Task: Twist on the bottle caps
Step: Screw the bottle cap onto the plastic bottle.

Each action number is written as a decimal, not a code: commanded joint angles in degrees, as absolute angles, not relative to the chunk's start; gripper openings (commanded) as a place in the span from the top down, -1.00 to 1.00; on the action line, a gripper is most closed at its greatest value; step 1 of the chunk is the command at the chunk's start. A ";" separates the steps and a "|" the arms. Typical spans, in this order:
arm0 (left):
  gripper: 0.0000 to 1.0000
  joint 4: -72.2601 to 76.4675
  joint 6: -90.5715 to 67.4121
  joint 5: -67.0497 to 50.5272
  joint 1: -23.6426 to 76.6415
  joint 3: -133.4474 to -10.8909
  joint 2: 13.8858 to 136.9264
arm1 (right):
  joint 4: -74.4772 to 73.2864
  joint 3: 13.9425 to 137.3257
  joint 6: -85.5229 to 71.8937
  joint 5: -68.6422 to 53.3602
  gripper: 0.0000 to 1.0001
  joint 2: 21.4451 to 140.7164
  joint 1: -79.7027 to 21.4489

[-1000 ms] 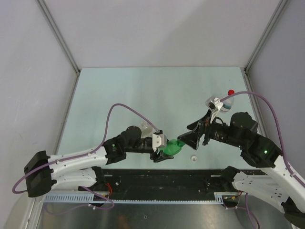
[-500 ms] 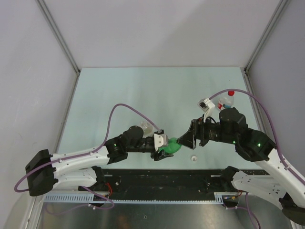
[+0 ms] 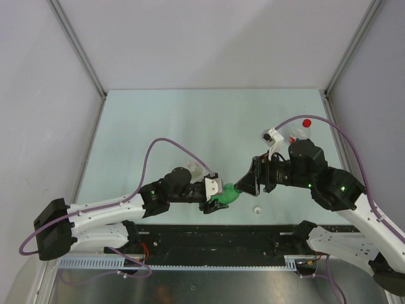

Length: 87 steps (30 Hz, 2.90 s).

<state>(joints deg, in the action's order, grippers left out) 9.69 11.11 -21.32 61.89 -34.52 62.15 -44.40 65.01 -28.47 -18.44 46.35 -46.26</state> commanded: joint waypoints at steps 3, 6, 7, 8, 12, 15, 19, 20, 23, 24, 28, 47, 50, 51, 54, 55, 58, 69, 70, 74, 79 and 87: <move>1.00 10.42 12.85 -22.24 61.63 -35.88 61.53 | -45.86 68.02 -27.07 -18.97 -0.39 48.05 -45.97; 1.00 10.38 12.87 -22.37 61.61 -35.86 61.33 | -47.16 68.32 -26.76 -17.37 -0.39 48.34 -45.96; 1.00 10.33 12.89 -22.43 61.61 -35.86 61.29 | -47.58 68.35 -26.74 -16.90 -0.39 48.38 -45.92; 1.00 10.35 12.86 -22.42 61.66 -35.86 61.28 | -47.87 68.36 -26.73 -16.71 -0.39 48.49 -45.94; 1.00 10.30 12.96 -22.40 61.61 -35.74 61.13 | -48.26 68.42 -26.70 -17.80 -0.27 48.87 -45.97; 1.00 10.26 13.00 -22.11 61.63 -35.76 61.18 | -48.64 68.41 -26.41 -18.25 -0.20 49.06 -45.94; 1.00 10.28 13.01 -21.94 61.61 -35.85 60.98 | -48.92 68.38 -26.14 -18.47 -0.20 49.59 -45.93; 1.00 10.28 13.01 -22.04 61.61 -35.81 60.90 | -48.94 68.38 -26.08 -18.46 -0.20 49.76 -45.91; 1.00 10.20 12.95 -22.61 61.63 -35.71 60.79 | -48.79 68.38 -25.83 -18.35 -0.19 50.16 -45.96; 1.00 10.20 12.98 -22.82 61.62 -35.70 60.72 | -48.61 68.38 -25.74 -18.31 -0.17 50.22 -45.88; 1.00 10.20 12.80 -22.99 61.61 -35.79 60.79 | -47.75 68.38 -25.79 -18.49 -0.08 50.04 -45.88; 1.00 10.35 8.54 -20.47 61.61 -37.86 59.94 | -48.71 68.39 -23.70 -19.46 0.50 50.19 -45.94; 1.00 11.31 7.07 -22.81 61.61 -38.07 59.22 | -48.40 68.45 -20.79 -20.91 0.60 50.04 -45.96; 1.00 11.76 6.78 -23.97 61.61 -38.02 59.01 | -48.37 68.41 -19.62 -21.66 0.64 50.07 -45.97; 1.00 13.39 5.53 -25.36 61.61 -37.99 58.61 | -47.94 68.38 -17.14 -23.52 0.78 49.83 -45.97; 1.00 13.68 5.23 -25.43 61.61 -38.02 58.57 | -47.57 68.38 -16.66 -23.89 0.80 49.57 -45.97; 1.00 14.42 4.63 -25.47 61.61 -38.11 58.54 | -46.20 68.39 -16.08 -24.67 0.86 48.45 -45.94; 1.00 16.81 5.83 -25.14 61.61 -38.66 57.07 | -49.94 68.40 -12.52 -29.26 0.91 49.99 -45.97; 1.00 17.06 5.90 -24.92 61.61 -38.80 56.88 | -50.33 68.39 -11.80 -29.31 0.92 49.95 -45.92; 1.00 17.32 6.83 -23.60 61.62 -39.32 55.78 | -52.12 68.38 -10.27 -28.30 0.96 50.43 -45.88; 1.00 17.31 7.04 -19.98 61.61 -40.49 55.62 | -51.56 68.34 -12.43 -23.83 0.98 51.52 -46.31; 1.00 17.04 9.69 -9.82 61.61 -43.07 59.37 | -48.66 66.95 -21.86 -13.27 1.00 54.05 -47.37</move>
